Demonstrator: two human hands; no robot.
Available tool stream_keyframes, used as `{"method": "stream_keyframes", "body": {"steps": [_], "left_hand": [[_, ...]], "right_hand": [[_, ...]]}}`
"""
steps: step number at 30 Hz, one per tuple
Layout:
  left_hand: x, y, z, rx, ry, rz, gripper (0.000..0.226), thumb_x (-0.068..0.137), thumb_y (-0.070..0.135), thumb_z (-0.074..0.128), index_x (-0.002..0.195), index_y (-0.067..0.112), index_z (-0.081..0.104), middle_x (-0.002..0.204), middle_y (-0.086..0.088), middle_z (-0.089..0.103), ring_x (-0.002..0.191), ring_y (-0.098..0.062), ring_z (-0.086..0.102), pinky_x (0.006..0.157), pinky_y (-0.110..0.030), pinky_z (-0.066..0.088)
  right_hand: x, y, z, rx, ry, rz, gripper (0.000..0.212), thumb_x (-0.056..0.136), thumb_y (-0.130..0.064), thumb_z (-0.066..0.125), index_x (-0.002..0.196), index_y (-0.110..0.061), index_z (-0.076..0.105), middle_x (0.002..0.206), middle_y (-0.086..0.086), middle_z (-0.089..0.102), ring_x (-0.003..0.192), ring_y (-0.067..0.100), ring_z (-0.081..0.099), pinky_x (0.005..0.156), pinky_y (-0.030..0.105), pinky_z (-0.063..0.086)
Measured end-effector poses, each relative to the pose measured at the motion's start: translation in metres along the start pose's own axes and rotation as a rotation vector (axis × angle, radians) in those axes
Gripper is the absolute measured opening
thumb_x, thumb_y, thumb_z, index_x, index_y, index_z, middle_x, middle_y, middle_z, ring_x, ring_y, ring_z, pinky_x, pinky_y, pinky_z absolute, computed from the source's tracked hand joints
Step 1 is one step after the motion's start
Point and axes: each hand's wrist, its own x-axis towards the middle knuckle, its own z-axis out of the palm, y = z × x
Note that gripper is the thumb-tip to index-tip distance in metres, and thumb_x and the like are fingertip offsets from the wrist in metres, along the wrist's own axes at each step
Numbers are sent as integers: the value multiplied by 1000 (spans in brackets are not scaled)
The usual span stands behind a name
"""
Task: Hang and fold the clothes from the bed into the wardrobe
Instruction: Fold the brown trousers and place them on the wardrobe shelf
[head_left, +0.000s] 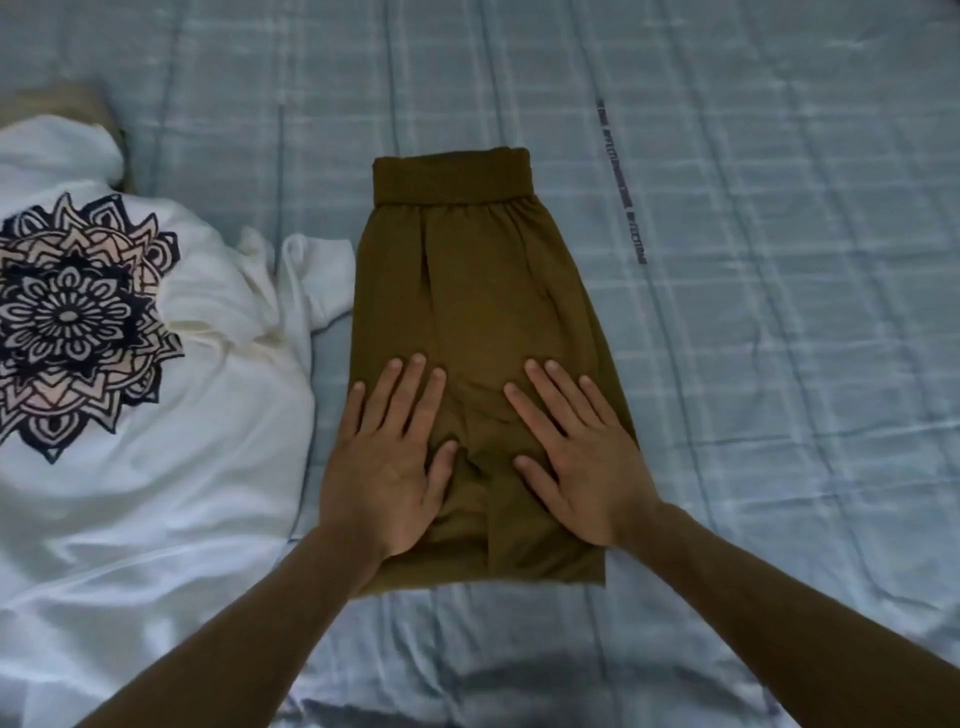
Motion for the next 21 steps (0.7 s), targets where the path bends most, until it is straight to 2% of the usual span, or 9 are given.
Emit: {"method": "stream_keyframes", "body": {"steps": [2,4,6,7,10,13,15,18,21], "left_hand": [[-2,3,-13,-53,-4,-1,65,100,52,22,156,20,23,164,-3,19,152,-22,14,121,-50,16],[-13,5,-25,-111,14,7,63,99,50,28,151,16,36,159,-7,31,148,-26,24,120,-53,21],[-33,6,-32,-124,54,45,59,97,50,36,142,14,49,151,-9,44,142,-28,35,117,-53,26],[-45,7,-34,-123,67,74,57,96,51,40,138,14,54,147,-8,49,139,-28,38,116,-51,27],[-77,9,-40,-143,59,157,59,91,57,48,130,14,61,141,-5,55,131,-27,47,111,-48,32],[-97,7,-46,-212,10,146,63,89,61,50,131,15,60,142,-5,53,128,-26,49,106,-46,40],[-104,5,-49,-309,46,56,56,92,53,50,132,14,58,141,-4,52,126,-24,48,103,-44,44],[-107,-3,-52,-492,179,-190,29,98,19,53,126,11,57,123,-7,59,108,-21,51,92,-40,49],[-103,-12,-54,-663,210,-388,31,91,-5,54,117,9,63,103,-6,67,90,-18,59,84,-32,49]], "right_hand": [[-2,-5,-14,93,-4,33,64,101,-49,36,156,-21,20,165,3,10,152,17,3,123,44,13],[-14,-14,-25,250,79,146,58,100,-40,47,151,-16,34,160,6,27,149,21,21,121,40,22],[-37,-23,-31,321,229,303,46,98,-35,51,139,-15,49,140,5,51,127,20,47,107,40,42],[-51,-27,-33,356,261,389,42,97,-39,51,132,-18,53,126,1,57,112,17,54,96,37,49],[-87,-39,-36,523,165,602,41,86,-53,62,114,-23,58,95,-9,60,84,5,58,75,27,52],[-105,-52,-31,505,68,675,41,72,-50,79,99,-27,58,88,-13,58,81,3,56,73,22,48],[-106,-59,-29,526,64,723,40,69,-45,84,94,-28,58,84,-13,59,78,4,56,71,19,46],[-103,-62,-27,552,81,751,28,72,-30,85,79,-26,58,73,-9,59,68,5,56,62,15,40],[-104,-63,-26,580,121,741,29,76,-17,81,68,-25,54,66,-7,57,63,7,54,60,16,37]]}}
